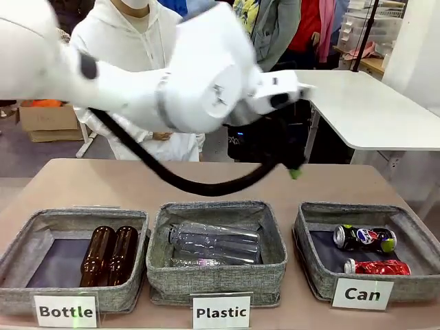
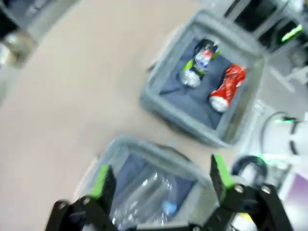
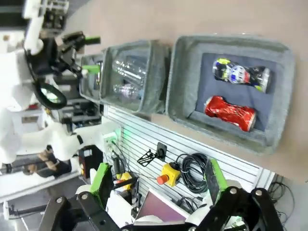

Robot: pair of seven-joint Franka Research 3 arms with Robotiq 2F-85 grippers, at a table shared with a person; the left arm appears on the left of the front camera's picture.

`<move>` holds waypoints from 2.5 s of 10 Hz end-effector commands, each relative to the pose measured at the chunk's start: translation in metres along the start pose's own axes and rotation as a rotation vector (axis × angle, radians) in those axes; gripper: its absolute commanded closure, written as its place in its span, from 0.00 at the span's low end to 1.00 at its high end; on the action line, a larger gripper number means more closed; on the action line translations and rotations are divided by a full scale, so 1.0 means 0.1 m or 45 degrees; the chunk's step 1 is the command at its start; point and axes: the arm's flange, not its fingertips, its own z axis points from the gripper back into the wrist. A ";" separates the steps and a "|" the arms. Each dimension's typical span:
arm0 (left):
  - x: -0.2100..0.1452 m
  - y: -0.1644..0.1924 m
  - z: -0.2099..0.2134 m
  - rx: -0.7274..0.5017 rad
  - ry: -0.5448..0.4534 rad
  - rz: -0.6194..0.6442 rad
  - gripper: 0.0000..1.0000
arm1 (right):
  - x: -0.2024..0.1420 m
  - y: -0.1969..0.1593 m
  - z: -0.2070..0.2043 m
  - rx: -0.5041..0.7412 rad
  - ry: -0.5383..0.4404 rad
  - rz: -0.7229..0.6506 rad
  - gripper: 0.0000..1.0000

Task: Sort the can waste into the basket.
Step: Pick up the can waste from the table and place it in the right Fabric basket.

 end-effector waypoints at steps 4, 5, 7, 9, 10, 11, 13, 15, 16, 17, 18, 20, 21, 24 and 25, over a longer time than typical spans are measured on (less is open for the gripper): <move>-1.20 1.18 1.04 -0.177 -0.124 0.594 0.00 | 0.52 0.73 -0.58 0.031 0.122 0.056 0.00; -1.44 1.40 1.18 -0.211 -0.129 0.690 0.00 | 0.56 0.86 -0.75 0.074 0.134 0.061 0.00; -1.90 1.84 1.44 -0.308 -0.148 0.937 0.00 | 0.60 1.04 -1.07 0.167 0.096 0.044 0.00; -2.37 2.23 1.63 -0.553 -0.115 1.059 0.00 | 0.62 1.06 -1.32 0.238 0.108 -0.022 0.00; -2.63 2.42 1.68 -0.690 -0.094 1.008 0.00 | 0.68 0.99 -1.42 0.290 0.099 -0.047 0.00; -2.96 2.62 1.73 -0.836 -0.137 1.060 0.00 | 0.76 0.84 -1.53 0.401 0.068 -0.051 0.00; -3.35 2.93 1.75 -0.842 -0.301 1.329 0.00 | 0.83 0.52 -1.79 0.447 0.168 0.104 0.00; -3.67 3.14 1.70 -0.961 -0.310 1.375 0.00 | 0.87 0.30 -1.95 0.532 0.153 0.107 0.00; -3.76 3.20 1.65 -0.983 -0.307 1.407 0.00 | 0.89 0.25 -1.96 0.503 0.113 0.087 0.00; -3.72 3.12 1.72 -0.884 -0.267 1.368 0.00 | 0.83 0.34 -1.93 0.448 0.166 0.081 0.00; -3.72 3.12 1.72 -0.884 -0.267 1.368 0.00 | 0.83 0.34 -1.93 0.448 0.166 0.081 0.00; -3.72 3.12 1.72 -0.884 -0.267 1.368 0.00 | 0.83 0.34 -1.93 0.448 0.166 0.081 0.00; -3.72 3.12 1.72 -0.884 -0.267 1.368 0.00 | 0.83 0.34 -1.93 0.448 0.166 0.081 0.00; -3.72 3.12 1.72 -0.884 -0.267 1.368 0.00 | 0.83 0.34 -1.93 0.448 0.166 0.081 0.00; -3.72 3.12 1.72 -0.884 -0.267 1.368 0.00 | 0.83 0.34 -1.93 0.448 0.166 0.081 0.00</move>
